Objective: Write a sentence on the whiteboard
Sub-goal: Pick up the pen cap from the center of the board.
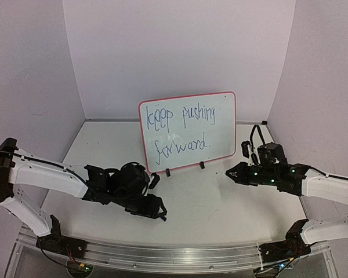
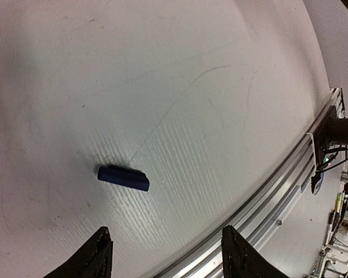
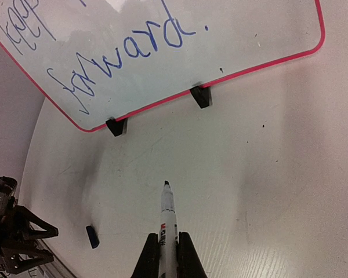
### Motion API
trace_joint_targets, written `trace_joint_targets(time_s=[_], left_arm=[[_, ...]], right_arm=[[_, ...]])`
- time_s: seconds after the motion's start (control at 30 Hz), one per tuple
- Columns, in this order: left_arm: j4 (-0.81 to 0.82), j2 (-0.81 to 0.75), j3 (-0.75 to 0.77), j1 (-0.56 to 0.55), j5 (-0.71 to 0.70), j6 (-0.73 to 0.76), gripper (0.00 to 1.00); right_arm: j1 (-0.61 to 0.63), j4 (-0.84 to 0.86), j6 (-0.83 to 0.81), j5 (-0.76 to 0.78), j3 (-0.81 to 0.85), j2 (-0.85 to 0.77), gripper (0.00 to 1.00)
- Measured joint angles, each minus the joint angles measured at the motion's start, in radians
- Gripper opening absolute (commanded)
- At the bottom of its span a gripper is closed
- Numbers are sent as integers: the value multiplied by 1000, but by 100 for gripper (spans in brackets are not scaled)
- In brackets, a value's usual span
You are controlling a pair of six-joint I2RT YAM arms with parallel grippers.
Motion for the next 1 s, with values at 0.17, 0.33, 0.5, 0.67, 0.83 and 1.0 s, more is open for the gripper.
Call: trace_joint_targets(time_s=[0.17,0.33,0.5,0.67,0.83,1.0], left_arm=[[-34,33,7,-7,-8,-113,61],[-59,136,77,-2,14,-135,58],[-71,217,126,21,61,-138,51],[-129,269,175,45,82,-134,50],[-158,311,222,59,100,-123,48],[-171,353,249,76,118,-98,44]], right_arm=[[41,11,13,14,-16,1,0],[44,17,17,29,-29,1,0],[44,19,14,41,-30,1,0],[45,22,10,45,-30,1,0],[45,23,10,54,-30,1,0],[45,24,6,64,-30,7,0]])
